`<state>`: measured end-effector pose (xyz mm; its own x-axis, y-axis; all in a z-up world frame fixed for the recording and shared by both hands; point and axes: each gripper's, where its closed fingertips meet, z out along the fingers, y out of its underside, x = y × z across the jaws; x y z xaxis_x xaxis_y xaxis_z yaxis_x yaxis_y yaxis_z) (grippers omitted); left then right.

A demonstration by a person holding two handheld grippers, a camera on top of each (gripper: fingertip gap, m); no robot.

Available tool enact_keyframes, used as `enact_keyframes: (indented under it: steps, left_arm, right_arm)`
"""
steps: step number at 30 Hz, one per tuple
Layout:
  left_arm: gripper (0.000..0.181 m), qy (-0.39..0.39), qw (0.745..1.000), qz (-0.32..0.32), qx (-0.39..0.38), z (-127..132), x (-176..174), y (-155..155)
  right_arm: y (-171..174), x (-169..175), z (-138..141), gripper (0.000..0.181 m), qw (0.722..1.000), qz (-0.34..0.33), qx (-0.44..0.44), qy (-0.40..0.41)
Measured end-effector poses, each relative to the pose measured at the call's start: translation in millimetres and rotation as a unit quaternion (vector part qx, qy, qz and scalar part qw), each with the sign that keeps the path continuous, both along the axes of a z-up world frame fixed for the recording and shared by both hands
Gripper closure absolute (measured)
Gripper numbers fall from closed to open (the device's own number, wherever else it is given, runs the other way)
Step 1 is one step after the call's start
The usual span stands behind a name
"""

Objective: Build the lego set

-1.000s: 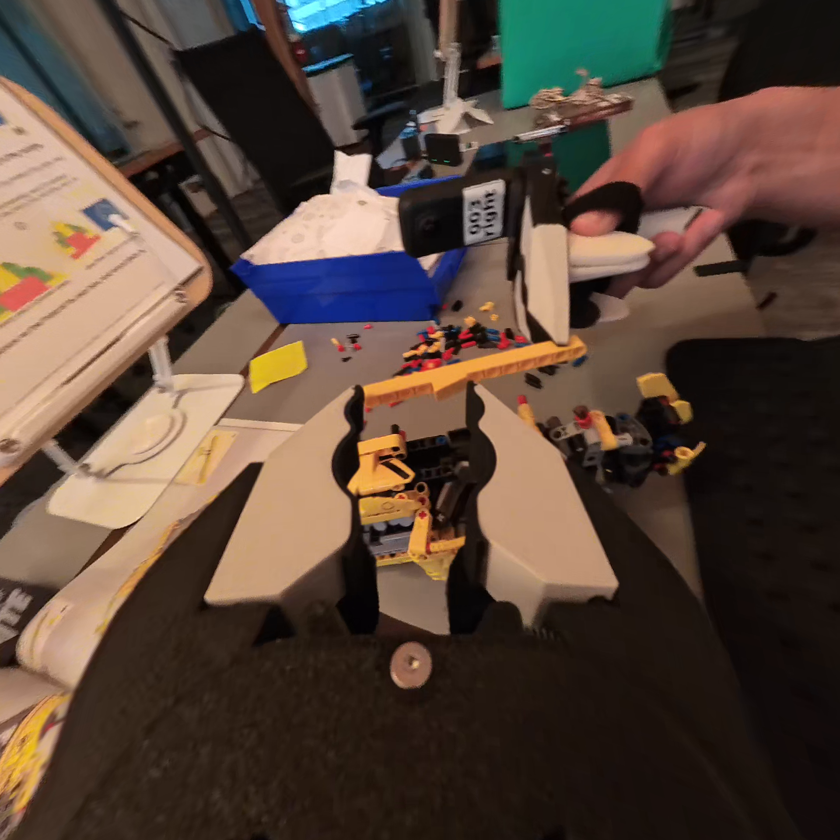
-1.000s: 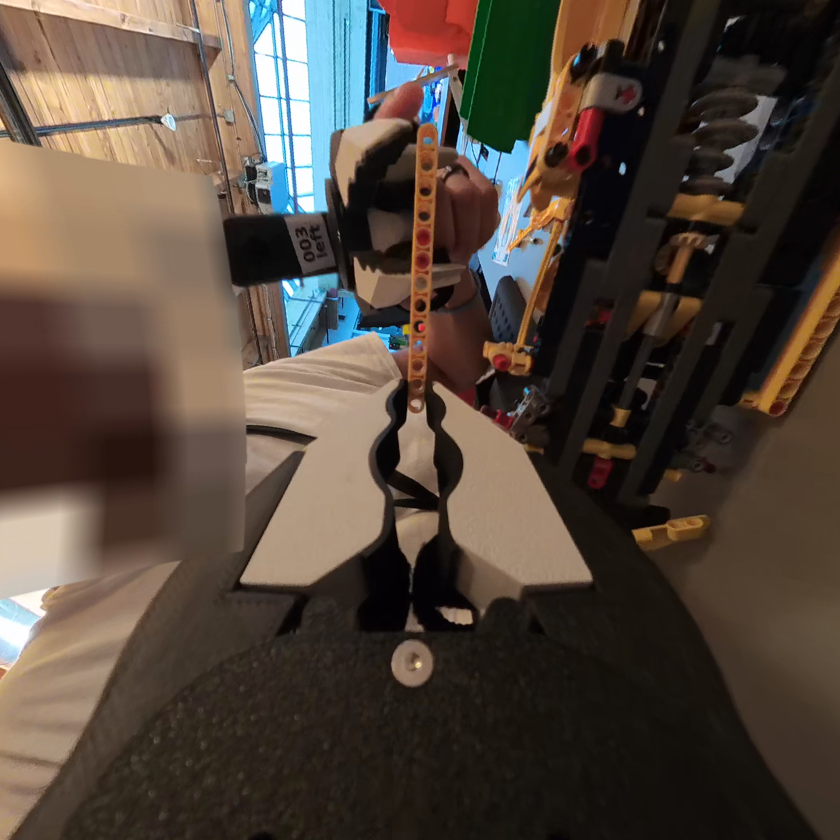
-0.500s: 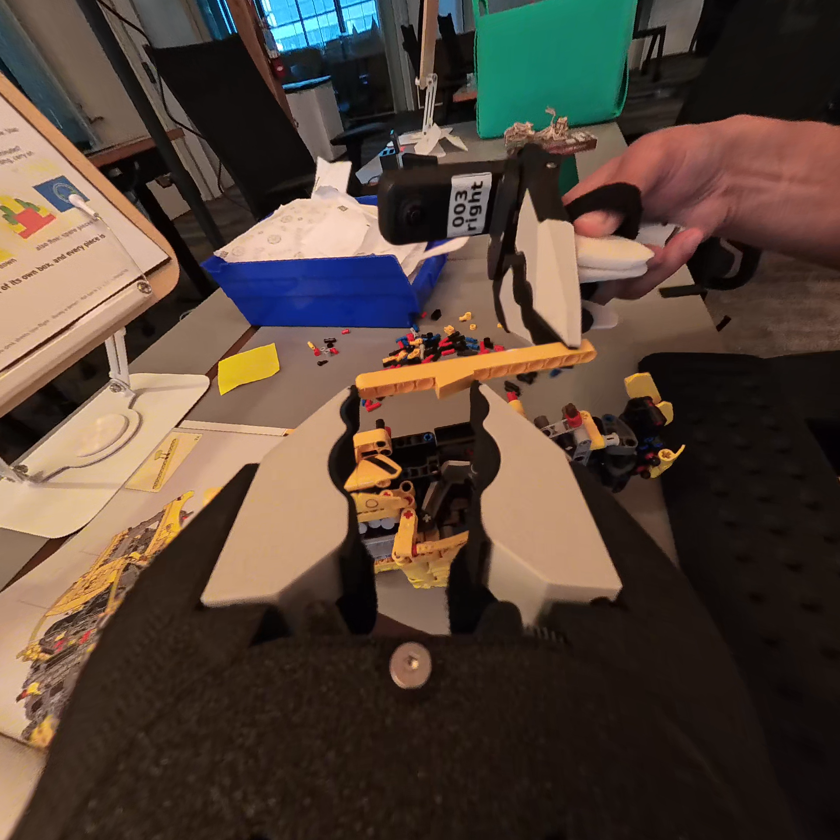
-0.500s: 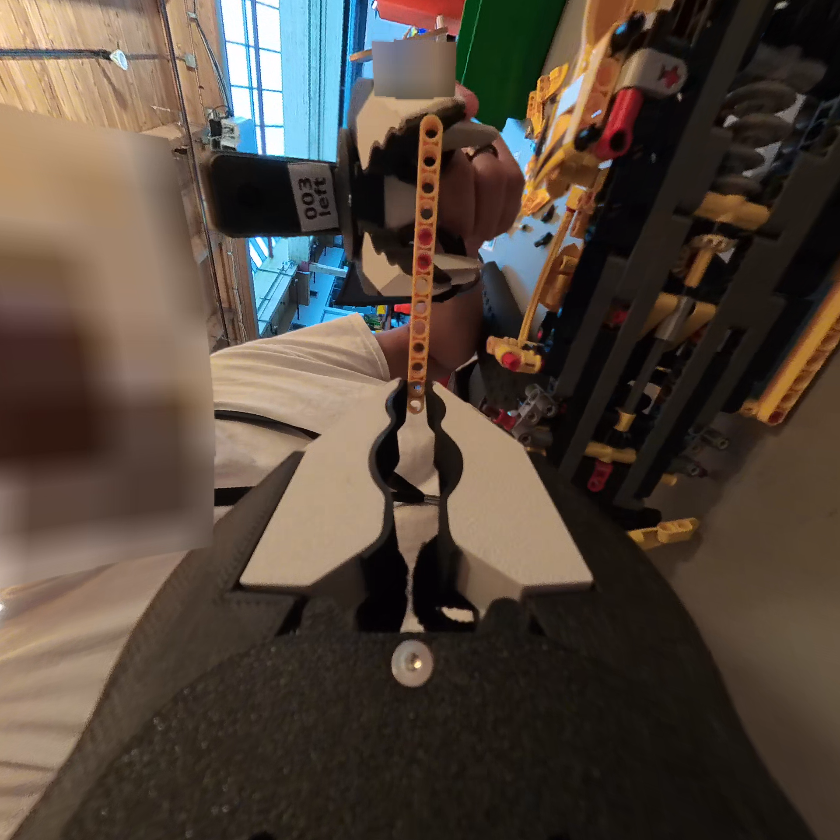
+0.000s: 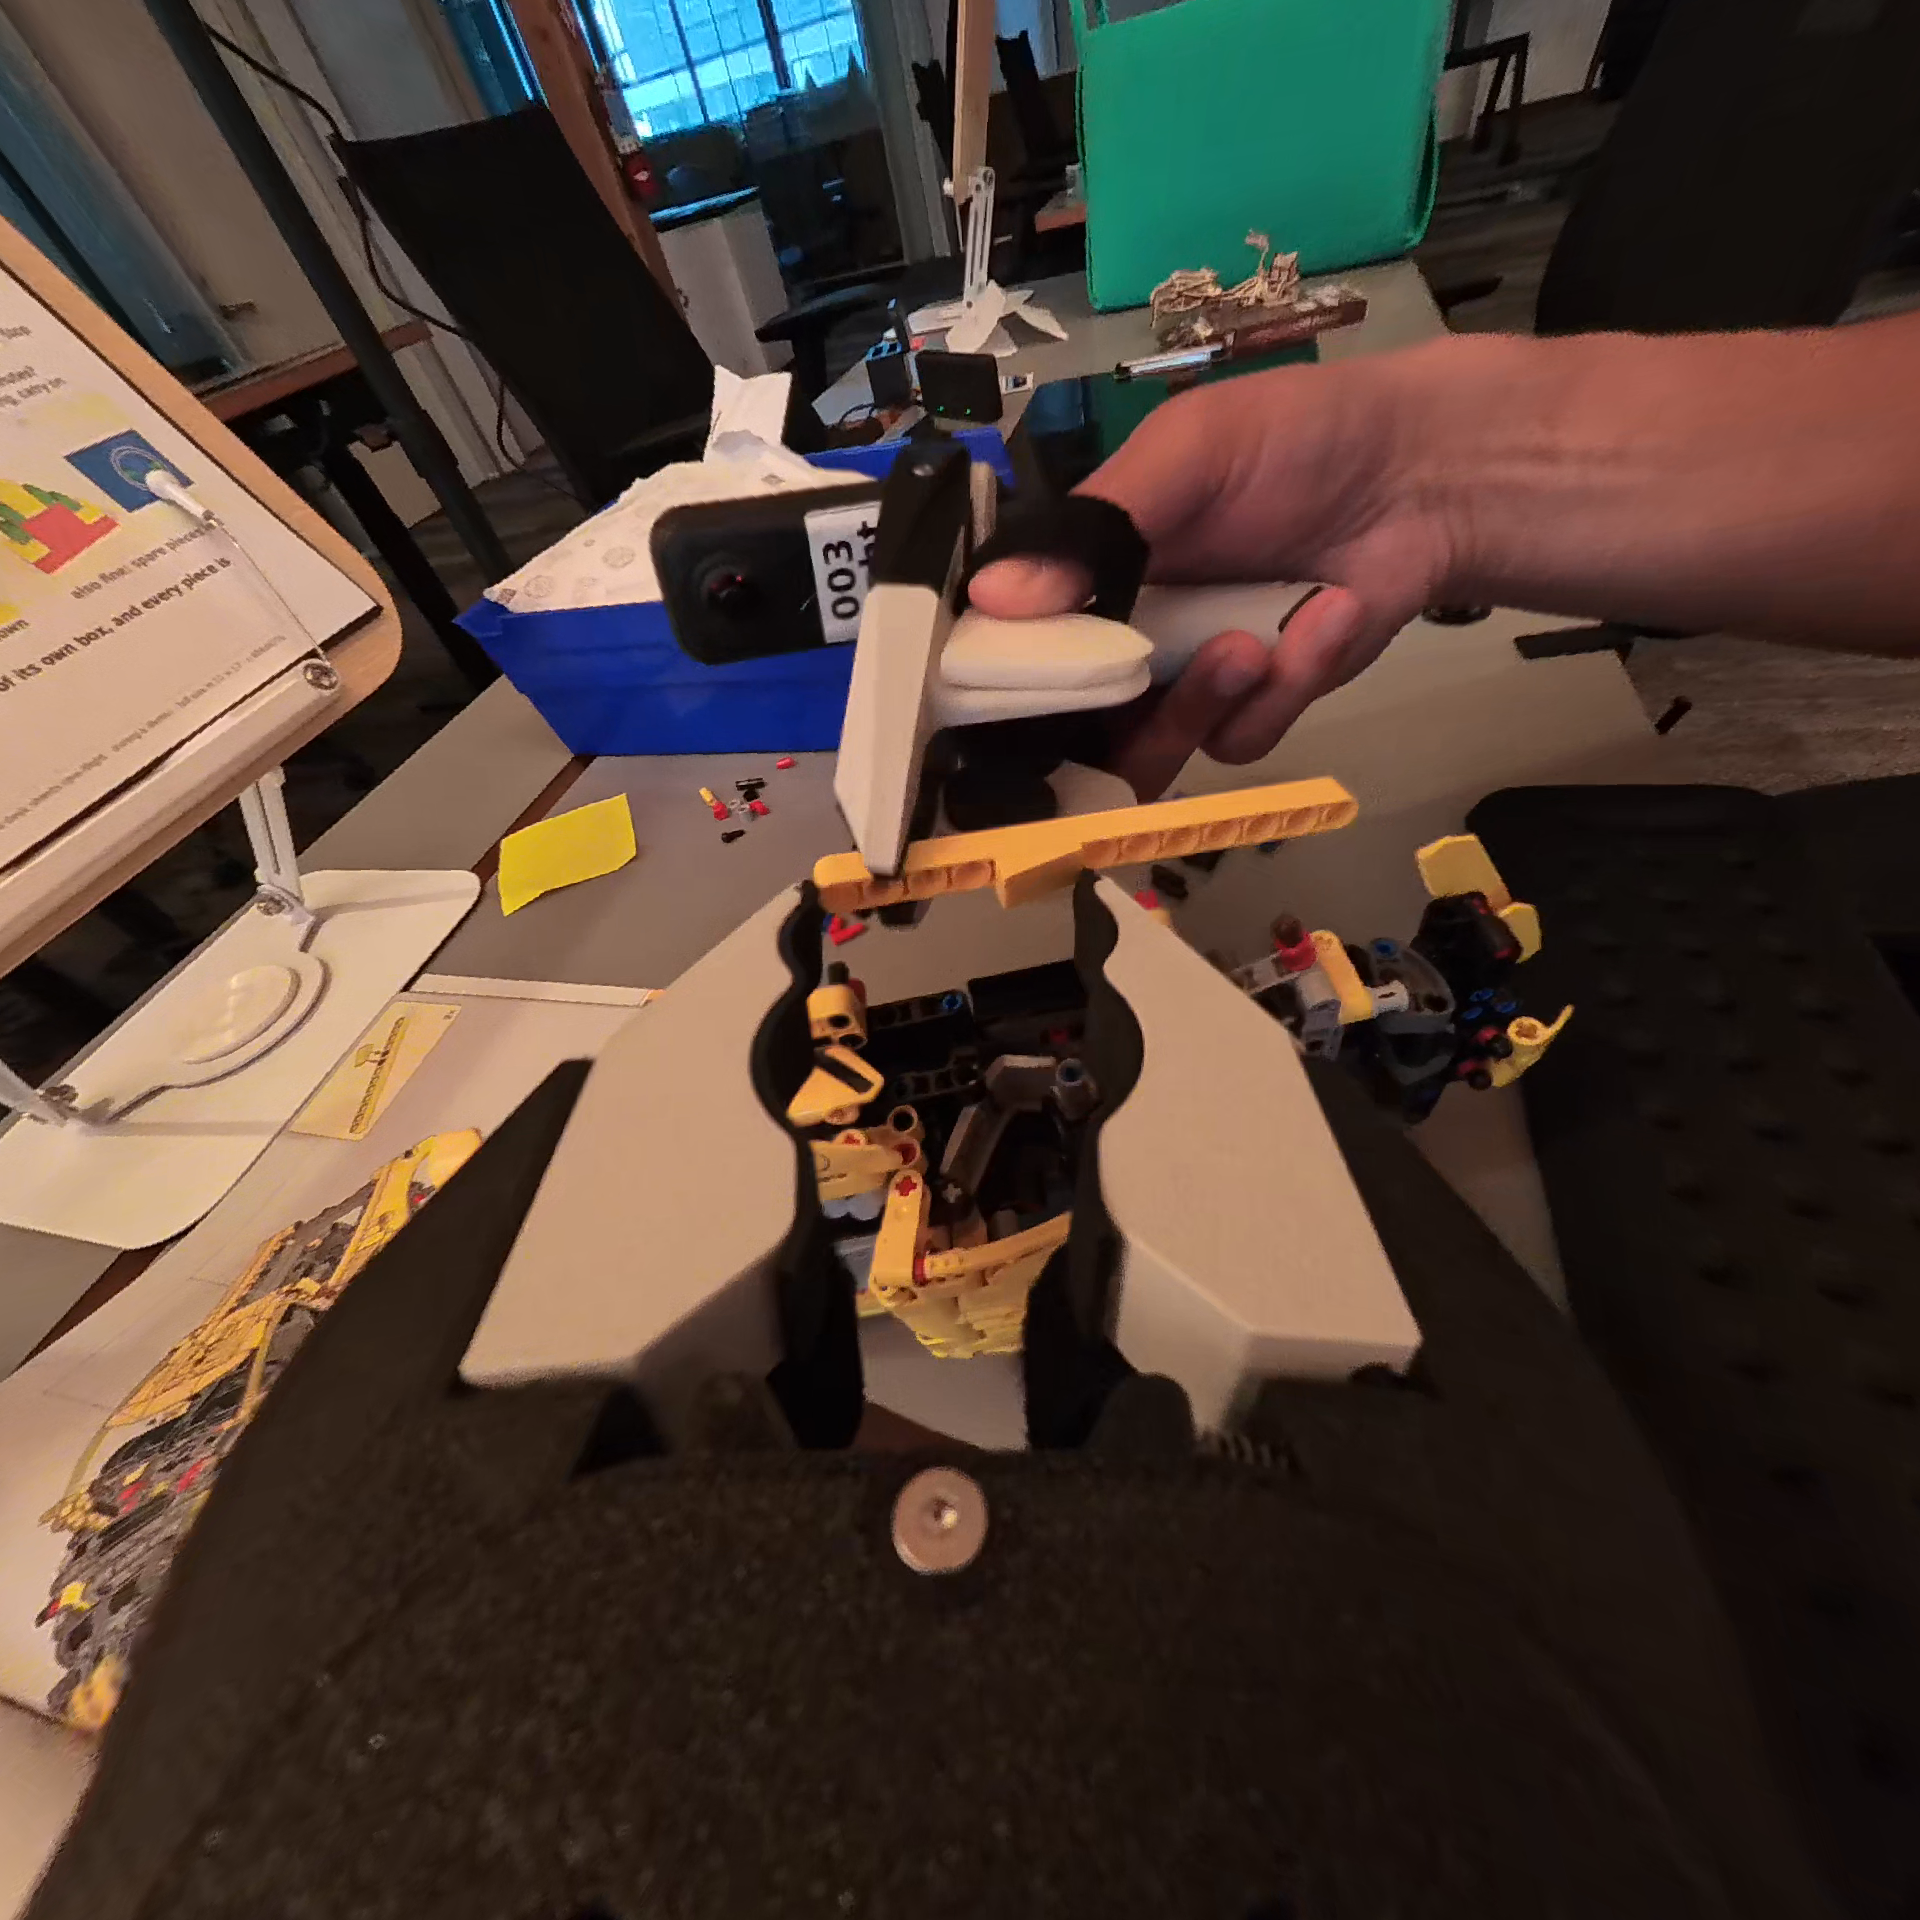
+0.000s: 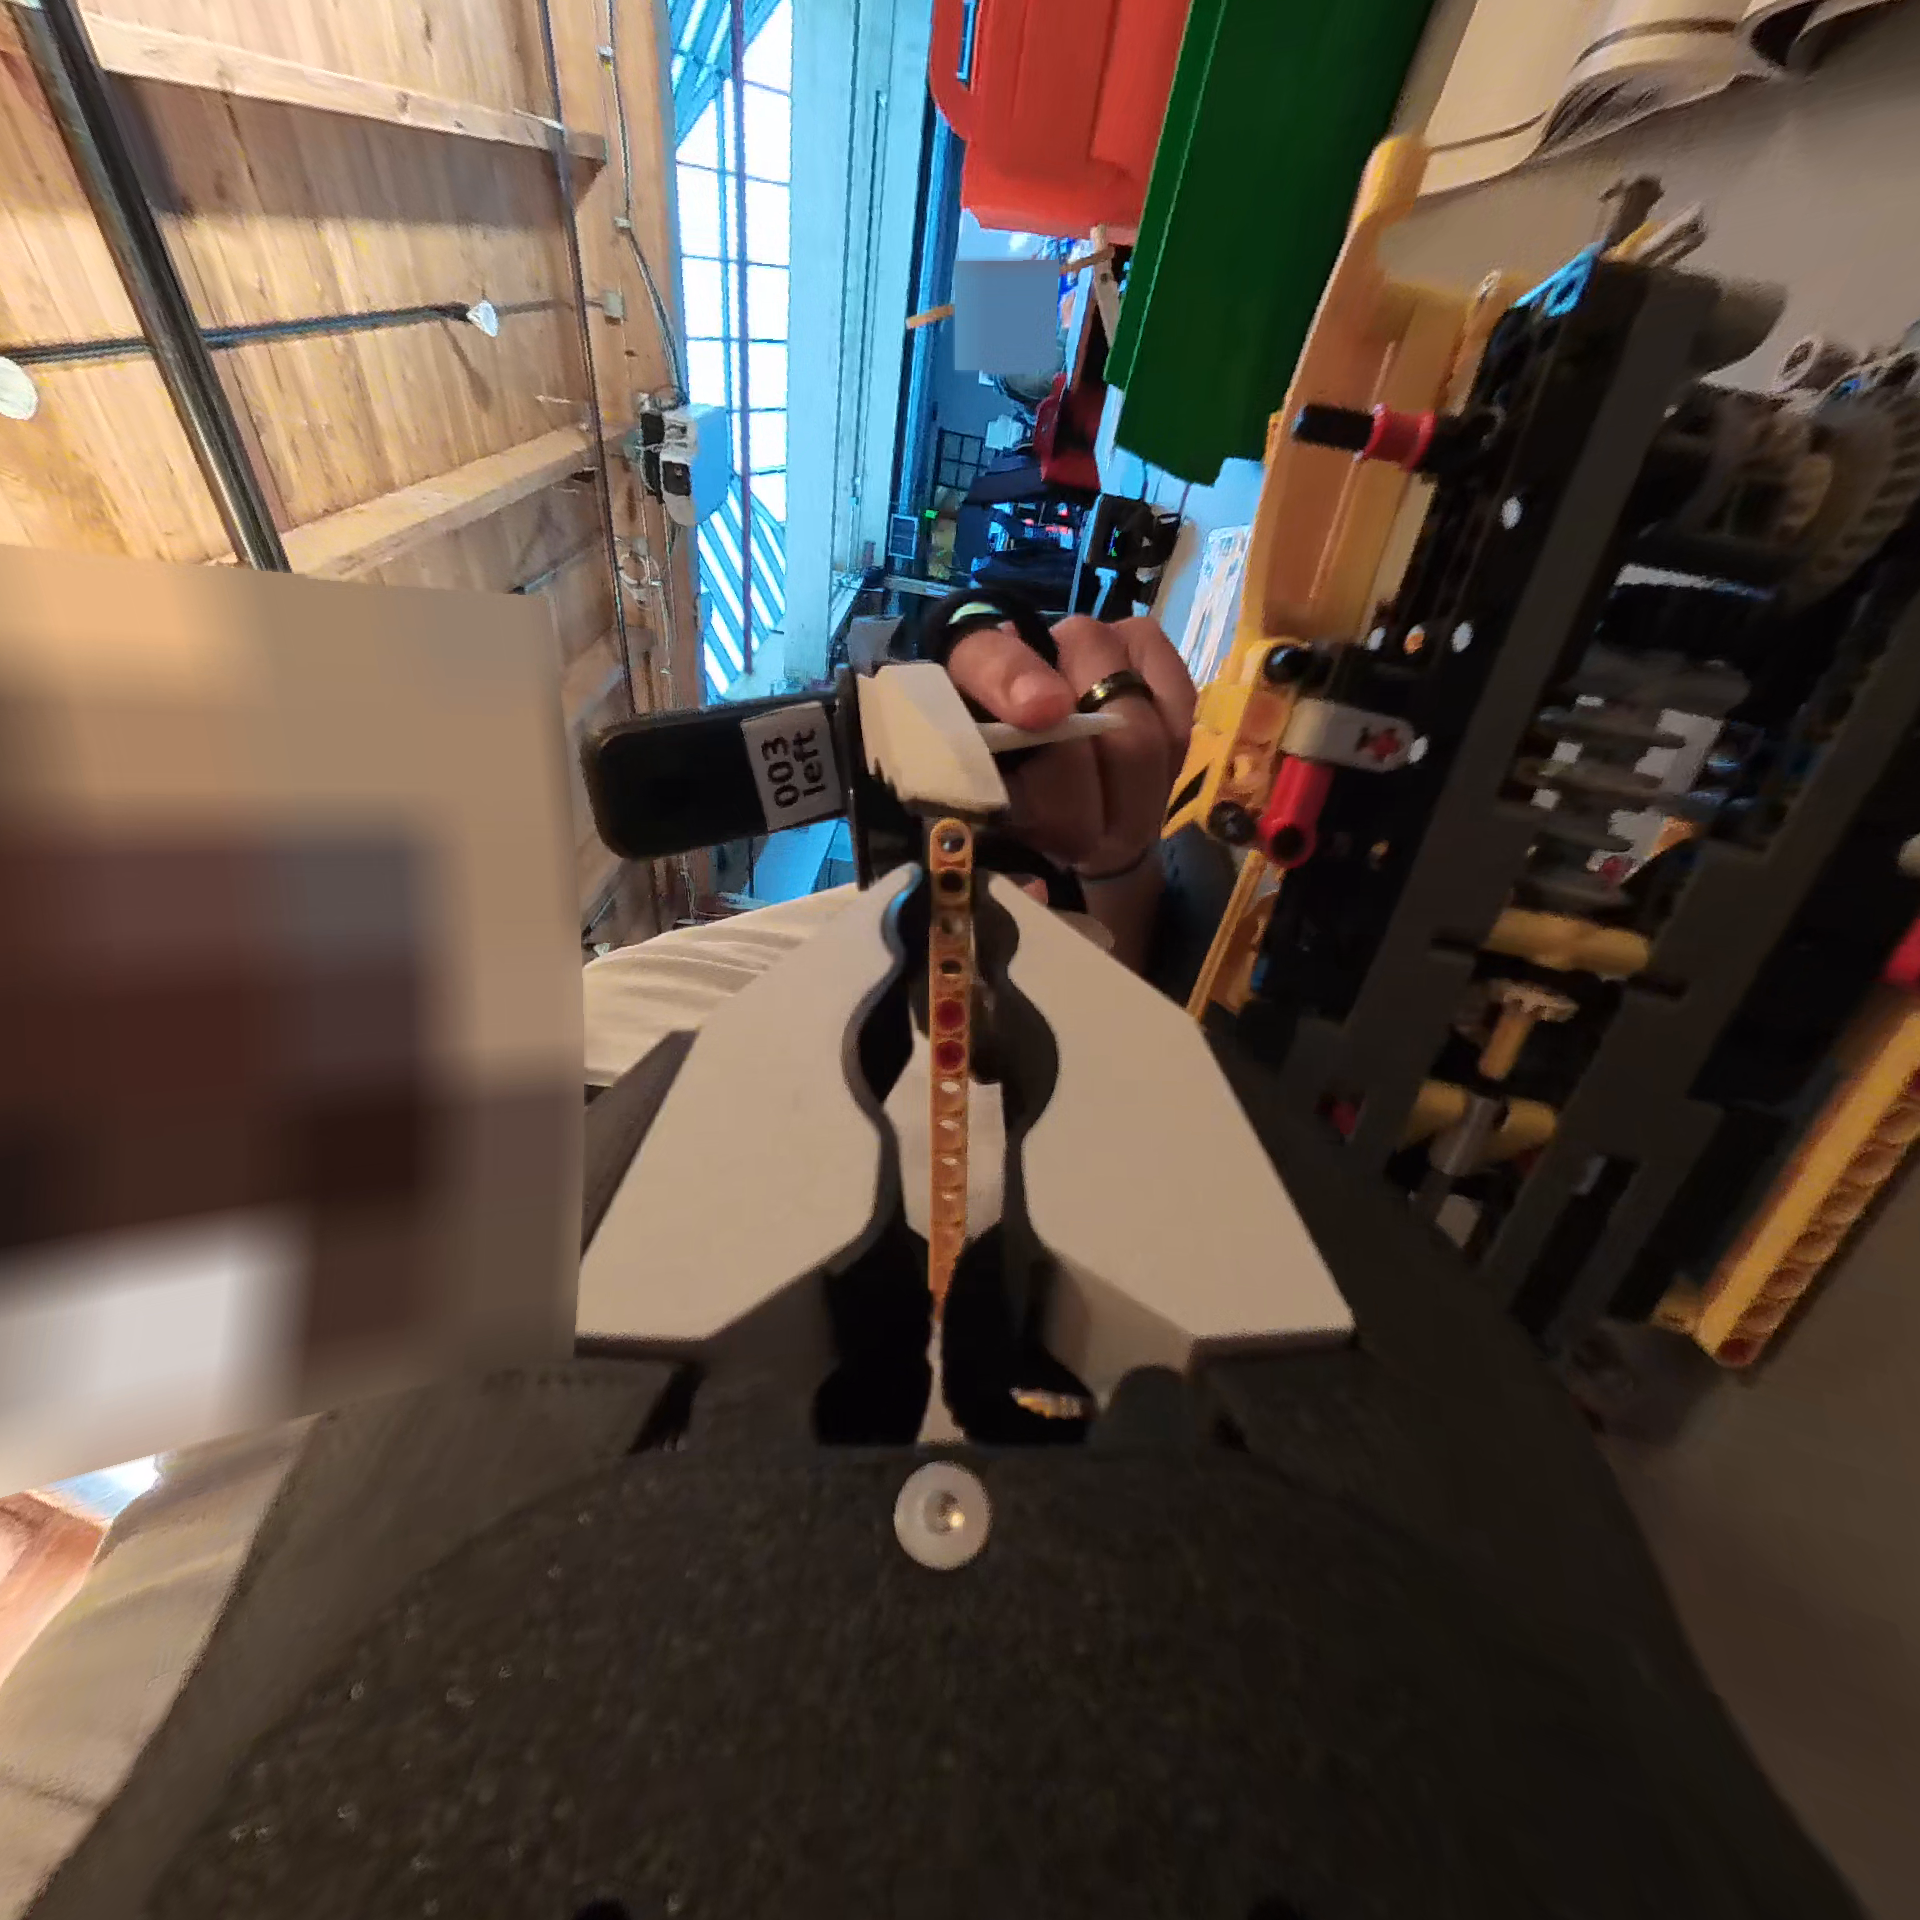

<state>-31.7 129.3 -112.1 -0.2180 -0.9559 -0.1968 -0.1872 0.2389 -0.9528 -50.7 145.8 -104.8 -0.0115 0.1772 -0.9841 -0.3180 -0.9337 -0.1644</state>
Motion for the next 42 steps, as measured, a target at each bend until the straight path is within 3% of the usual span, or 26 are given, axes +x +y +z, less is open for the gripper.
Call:
enact_keyframes:
  steps: [1, 5, 7, 15, 18, 21, 28, 42]
  left_arm:
    - [0.132, 0.004, 1.000, 0.004, 0.004, -2.2, 0.6, 1.7]
    - [0.139, 0.011, 1.000, 0.027, 0.006, -8.6, 5.1, 11.5]
    - [0.154, 0.005, 1.000, 0.025, -0.001, -8.0, 7.3, 13.3]
    - [0.154, -0.005, 0.999, 0.039, -0.033, -0.6, 13.1, 26.0]
    - [0.154, -0.005, 0.997, 0.064, -0.051, 2.7, 7.3, 45.8]
    - [0.144, 0.033, 0.997, 0.066, -0.035, -9.6, 0.3, 56.2]
    - [0.135, 0.097, 0.993, 0.058, -0.024, -36.2, 11.1, 43.6]
    - [0.148, 0.074, 0.992, 0.102, -0.024, -37.2, 15.2, 44.5]
  right_arm:
    - [1.2, 0.5, -2.3, 0.176, 1.000, 0.001, -0.004, -0.001]
    - [9.4, 7.5, -9.6, 0.176, 1.000, -0.010, 0.003, -0.002]
    - [12.5, 10.7, -9.6, 0.174, 1.000, -0.015, 0.004, 0.003]
    - [12.9, 18.6, -7.8, 0.176, 0.999, -0.004, 0.019, -0.028]
    - [22.2, 28.7, -9.0, 0.176, 0.995, -0.035, 0.053, -0.079]
    - [35.6, 45.0, -21.6, 0.176, 0.981, -0.069, 0.070, -0.166]
    - [45.0, 38.3, -42.0, 0.176, 0.994, -0.100, -0.026, -0.035]
    - [46.6, 39.2, -47.6, 0.176, 0.975, -0.205, 0.000, -0.087]
